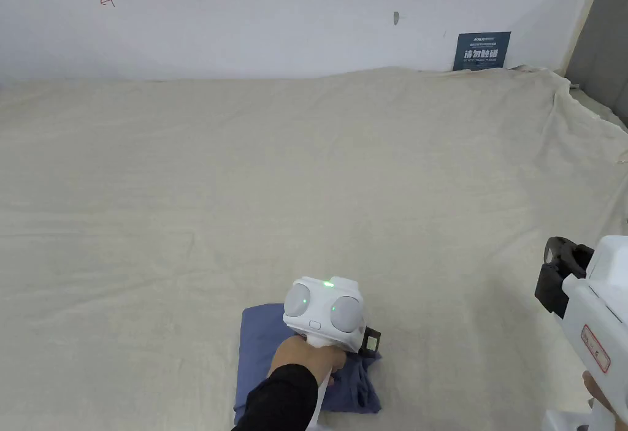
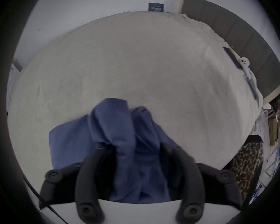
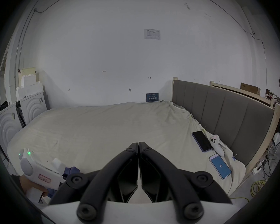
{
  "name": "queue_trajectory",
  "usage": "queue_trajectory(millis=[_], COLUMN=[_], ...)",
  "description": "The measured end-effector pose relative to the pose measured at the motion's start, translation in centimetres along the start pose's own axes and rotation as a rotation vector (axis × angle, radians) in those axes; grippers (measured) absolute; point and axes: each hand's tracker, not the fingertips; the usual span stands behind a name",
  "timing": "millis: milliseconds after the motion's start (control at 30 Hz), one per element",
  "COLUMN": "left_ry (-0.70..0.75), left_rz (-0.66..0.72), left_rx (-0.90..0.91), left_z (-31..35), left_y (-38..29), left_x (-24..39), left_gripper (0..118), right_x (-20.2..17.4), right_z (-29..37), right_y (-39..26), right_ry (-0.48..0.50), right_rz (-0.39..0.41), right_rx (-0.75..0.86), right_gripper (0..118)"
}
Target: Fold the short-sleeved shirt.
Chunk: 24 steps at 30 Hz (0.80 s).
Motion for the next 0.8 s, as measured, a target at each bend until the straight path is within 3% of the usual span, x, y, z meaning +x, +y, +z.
queue_trajectory(millis=[67, 233, 333, 467, 500, 600, 633, 800], left_ry=[-0.073, -0.168, -0.118, 0.06, 0.1, 0.132, 0.139, 0.181], left_rz=[0.056, 0.165, 0.161, 0.151, 0.158, 0.164, 0.153, 0.045], left_rx=[0.023, 0.226, 0.33, 0.407, 0.412, 0.436, 0.45, 0.418], left_z=[1.6, 7.7, 10.5, 11.2, 11.0, 10.0, 9.4, 4.8], left_y=[0.0, -0.4, -0.9, -1.8, -2.1, -3.1, -3.6, -6.0], left_x=[-0.8, -4.4, -6.8, -9.2, -9.7, -10.8, -11.0, -10.3], left_gripper=[75, 87, 88, 87, 82, 26, 13, 0], right_x=[-0.2, -1.4, -1.2, -1.1, -1.0, -1.3, -1.4, -1.3], right_z=[0.3, 0.9, 0.6, 0.2, 0.1, 0.3, 0.3, 0.5], right_y=[0.2, 1.0, 1.0, 0.9, 0.8, 0.8, 0.8, 0.6], right_ry=[-0.002, 0.0, 0.005, 0.013, 0.016, 0.021, 0.022, 0.017], right_rz=[0.002, 0.002, 0.001, -0.001, 0.0, 0.006, 0.007, 0.003], right_rx=[0.002, 0.009, 0.015, 0.023, 0.023, 0.022, 0.02, 0.014], right_gripper=[0, 0, 0, 0, 0, 0, 0, 0])
